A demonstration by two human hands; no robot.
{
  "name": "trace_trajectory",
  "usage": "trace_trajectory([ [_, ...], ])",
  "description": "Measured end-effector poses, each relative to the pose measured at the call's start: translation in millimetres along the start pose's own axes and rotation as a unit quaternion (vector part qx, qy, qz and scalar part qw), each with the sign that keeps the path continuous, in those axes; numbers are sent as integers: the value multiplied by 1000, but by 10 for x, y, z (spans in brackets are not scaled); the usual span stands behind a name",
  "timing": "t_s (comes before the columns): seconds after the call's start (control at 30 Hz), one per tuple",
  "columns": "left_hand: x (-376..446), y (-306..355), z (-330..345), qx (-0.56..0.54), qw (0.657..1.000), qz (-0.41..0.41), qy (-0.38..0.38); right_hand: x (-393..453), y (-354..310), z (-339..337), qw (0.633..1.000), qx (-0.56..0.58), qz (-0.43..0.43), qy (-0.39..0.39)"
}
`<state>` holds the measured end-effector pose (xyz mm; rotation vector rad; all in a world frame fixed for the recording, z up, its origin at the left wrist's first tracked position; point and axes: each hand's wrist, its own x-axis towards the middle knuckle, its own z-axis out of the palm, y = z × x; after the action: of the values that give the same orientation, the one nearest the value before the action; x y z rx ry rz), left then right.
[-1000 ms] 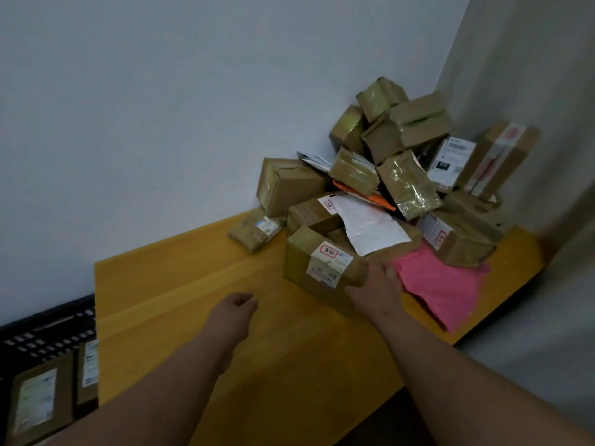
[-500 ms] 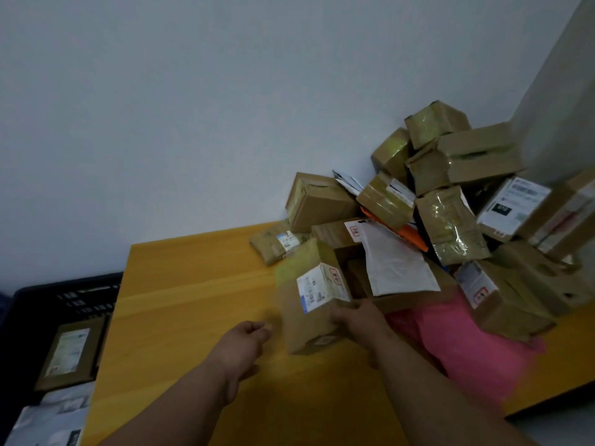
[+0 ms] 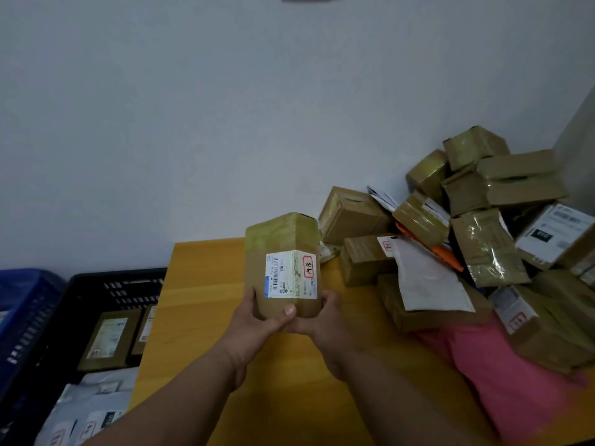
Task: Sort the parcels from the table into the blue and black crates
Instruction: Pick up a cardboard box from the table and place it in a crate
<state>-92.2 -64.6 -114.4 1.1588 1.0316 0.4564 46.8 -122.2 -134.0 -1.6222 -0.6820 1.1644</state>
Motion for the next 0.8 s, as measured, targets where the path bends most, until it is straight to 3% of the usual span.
trace_trajectory([
  [0.1, 6, 43, -174, 7, 997, 38, 65, -45, -67, 290, 1000, 11, -13, 2],
  [0.17, -44, 91, -331, 0, 994, 6, 113, -89, -121, 526, 999, 26, -18, 3],
  [0.27, -138, 111, -681, -46, 995, -23, 90, -161, -170, 934, 999, 25, -29, -11],
  [0.4, -277, 141, -1234, -37, 997, 15, 73, -261, -218, 1399, 998, 40, -30, -48],
  [0.53, -388, 130, -1777, 88, 991, 59, 80, -322, -313, 1641, 985, 136, 2, -107],
  [0.67, -452, 143, -2305, 219, 971, 62, 77, -276, -464, 1724, 977, 212, 4, 9],
  [0.8, -514, 177, -2635, 347, 936, 41, 27, -219, -620, 1794, 986, 168, -11, 7],
])
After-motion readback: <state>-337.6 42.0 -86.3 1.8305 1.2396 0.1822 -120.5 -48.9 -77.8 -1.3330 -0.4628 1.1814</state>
